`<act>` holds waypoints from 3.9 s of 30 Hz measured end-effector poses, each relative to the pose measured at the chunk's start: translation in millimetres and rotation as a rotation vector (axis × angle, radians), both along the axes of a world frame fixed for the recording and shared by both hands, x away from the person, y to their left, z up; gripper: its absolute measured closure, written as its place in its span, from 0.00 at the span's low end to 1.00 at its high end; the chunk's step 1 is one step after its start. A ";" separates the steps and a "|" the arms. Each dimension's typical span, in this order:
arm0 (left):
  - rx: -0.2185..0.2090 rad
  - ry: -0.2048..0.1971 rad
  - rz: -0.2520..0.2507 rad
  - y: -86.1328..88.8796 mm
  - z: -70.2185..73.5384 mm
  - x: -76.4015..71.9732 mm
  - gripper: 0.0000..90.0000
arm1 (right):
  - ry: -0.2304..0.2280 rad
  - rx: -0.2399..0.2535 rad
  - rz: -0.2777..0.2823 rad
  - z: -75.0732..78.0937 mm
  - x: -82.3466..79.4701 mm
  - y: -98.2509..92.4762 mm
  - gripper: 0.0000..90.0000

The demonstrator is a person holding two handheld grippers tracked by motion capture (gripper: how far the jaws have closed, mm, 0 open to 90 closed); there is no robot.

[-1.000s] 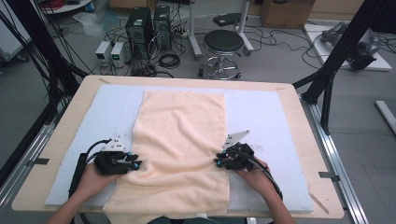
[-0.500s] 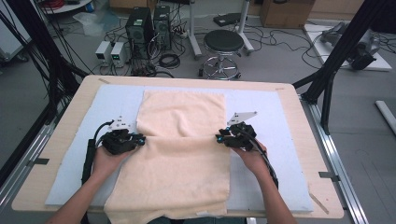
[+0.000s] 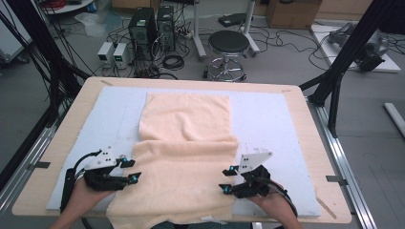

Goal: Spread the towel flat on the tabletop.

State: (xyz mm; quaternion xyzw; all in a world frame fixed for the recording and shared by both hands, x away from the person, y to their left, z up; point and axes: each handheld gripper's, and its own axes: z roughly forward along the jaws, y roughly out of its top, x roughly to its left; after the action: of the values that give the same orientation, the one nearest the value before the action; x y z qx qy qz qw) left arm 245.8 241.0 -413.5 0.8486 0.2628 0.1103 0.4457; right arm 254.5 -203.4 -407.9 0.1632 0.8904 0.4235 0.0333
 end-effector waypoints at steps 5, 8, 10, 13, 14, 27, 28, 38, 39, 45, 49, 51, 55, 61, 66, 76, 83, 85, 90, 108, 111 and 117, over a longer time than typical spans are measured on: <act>0.131 0.069 -0.099 -11.5 -23.8 -2.8 0.74 | 0.046 -0.085 0.088 -14.0 -4.4 10.4 0.72; 0.144 0.053 -0.074 -13.8 -19.7 -2.6 0.96 | 0.062 -0.108 0.122 -13.9 -1.9 16.4 0.93; 0.138 0.024 -0.050 -14.4 -14.3 -0.7 0.96 | 0.034 -0.078 0.109 -3.9 0.3 17.8 0.94; 0.103 -0.005 0.005 -14.4 -5.1 10.8 0.96 | -0.012 -0.052 0.065 13.6 10.5 17.2 0.94; 0.085 -0.010 0.026 -13.5 -1.8 17.2 0.96 | -0.036 -0.061 0.042 18.3 16.2 17.6 0.94; 0.022 -0.019 0.195 -18.1 -1.6 66.7 0.72 | -0.078 -0.093 -0.225 8.3 84.1 8.0 0.72; 0.020 -0.029 0.195 -15.6 0.3 62.7 0.68 | -0.106 -0.082 -0.226 13.7 78.3 5.4 0.71; 0.001 -0.018 0.035 -0.3 -0.6 19.6 0.60 | -0.060 -0.077 -0.039 -3.6 26.0 5.8 0.64; 0.013 -0.001 0.012 -1.8 -5.3 18.0 0.60 | -0.044 -0.094 -0.030 -10.6 25.0 6.8 0.64; 0.070 0.056 -0.059 -9.4 -28.5 15.2 0.70 | -0.010 -0.138 0.012 -27.2 24.3 11.2 0.89; 0.099 0.067 -0.099 -14.1 -22.5 7.7 0.94 | 0.011 -0.142 0.028 -24.6 21.5 9.9 0.96; 0.080 0.053 -0.119 -12.8 -14.8 -3.5 0.94 | 0.014 -0.123 0.044 -18.9 11.6 7.7 0.96; 0.019 0.014 -0.140 -5.6 6.2 -34.5 0.94 | -0.004 -0.048 0.067 -0.2 -21.9 -2.9 0.96; -0.048 0.004 -0.157 4.0 24.3 -71.3 0.89 | -0.021 0.000 0.114 28.7 -66.0 -9.6 0.84; -0.025 0.003 -0.123 2.4 13.8 -52.8 0.68 | -0.030 0.003 0.071 29.9 -46.9 -5.7 0.70; 0.124 0.054 -0.117 -24.2 -24.4 9.4 0.65 | 0.025 -0.164 0.028 -22.8 22.6 18.7 0.76; 0.098 0.083 -0.155 -18.8 -18.7 -8.2 0.96 | 0.040 -0.120 0.074 -19.6 9.5 12.4 0.94; 0.078 0.078 -0.194 -15.6 -10.9 -26.3 0.96 | 0.033 -0.099 0.095 -13.0 -3.6 10.2 0.93; -0.001 0.061 -0.221 -5.3 4.3 -58.4 0.94 | 0.013 -0.008 0.139 8.5 -36.6 1.8 0.77; 0.102 0.068 -0.109 2.4 -24.4 -3.9 0.96 | 0.000 -0.143 0.034 -26.6 18.5 8.3 0.93; 0.102 0.073 -0.128 7.7 -20.2 -15.6 0.97 | 0.007 -0.146 0.048 -25.1 17.1 12.0 0.95; 0.075 0.069 -0.123 22.1 -12.3 -36.4 0.89 | -0.012 -0.088 0.059 -10.1 1.7 11.7 0.81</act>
State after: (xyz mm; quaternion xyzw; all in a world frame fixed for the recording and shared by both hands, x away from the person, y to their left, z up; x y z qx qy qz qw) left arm 209.4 263.2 -425.8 0.8826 0.2208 0.0633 0.4102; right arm 256.2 -191.7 -417.9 0.1327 0.9125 0.3855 0.0331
